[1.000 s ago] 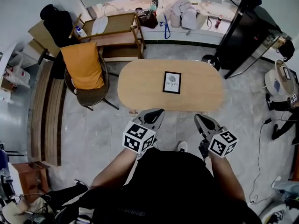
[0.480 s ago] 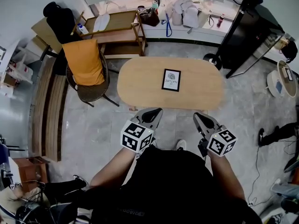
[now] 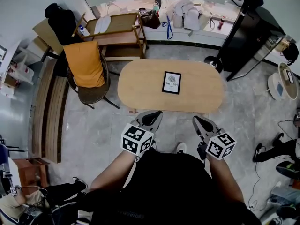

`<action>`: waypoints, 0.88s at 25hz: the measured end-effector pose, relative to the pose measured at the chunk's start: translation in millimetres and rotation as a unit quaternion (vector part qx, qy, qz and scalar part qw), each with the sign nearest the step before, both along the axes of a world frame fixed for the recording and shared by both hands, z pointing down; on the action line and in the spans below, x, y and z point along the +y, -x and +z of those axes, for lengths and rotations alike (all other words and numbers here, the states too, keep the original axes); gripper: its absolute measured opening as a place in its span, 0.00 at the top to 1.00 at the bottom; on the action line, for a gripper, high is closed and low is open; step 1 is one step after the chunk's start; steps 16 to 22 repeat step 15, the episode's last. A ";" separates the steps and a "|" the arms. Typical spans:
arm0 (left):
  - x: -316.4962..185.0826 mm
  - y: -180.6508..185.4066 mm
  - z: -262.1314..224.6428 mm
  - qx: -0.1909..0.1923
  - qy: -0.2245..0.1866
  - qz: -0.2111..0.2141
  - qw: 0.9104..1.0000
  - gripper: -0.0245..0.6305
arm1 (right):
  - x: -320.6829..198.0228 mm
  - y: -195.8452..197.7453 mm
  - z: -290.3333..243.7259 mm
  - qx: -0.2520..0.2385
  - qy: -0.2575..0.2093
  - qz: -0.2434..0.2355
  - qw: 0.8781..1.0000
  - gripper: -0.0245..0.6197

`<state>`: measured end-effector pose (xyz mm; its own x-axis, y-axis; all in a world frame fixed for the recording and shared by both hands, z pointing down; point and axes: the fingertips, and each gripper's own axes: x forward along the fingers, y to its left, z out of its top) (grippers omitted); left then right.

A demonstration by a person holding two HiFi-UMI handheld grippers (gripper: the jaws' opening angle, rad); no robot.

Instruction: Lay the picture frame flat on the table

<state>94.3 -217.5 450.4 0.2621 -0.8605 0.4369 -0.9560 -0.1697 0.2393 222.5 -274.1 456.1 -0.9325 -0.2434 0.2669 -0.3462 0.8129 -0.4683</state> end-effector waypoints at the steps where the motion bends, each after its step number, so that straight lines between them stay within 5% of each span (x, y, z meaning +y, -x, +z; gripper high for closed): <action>1: 0.0 0.2 -0.5 -0.001 -0.001 0.000 1.000 0.96 | 0.1 0.2 0.2 0.000 0.000 0.000 1.000 0.96; 22: -1.9 0.0 -2.0 0.000 -0.005 0.005 1.000 0.96 | 1.5 0.8 0.6 0.002 -0.002 0.001 1.000 0.96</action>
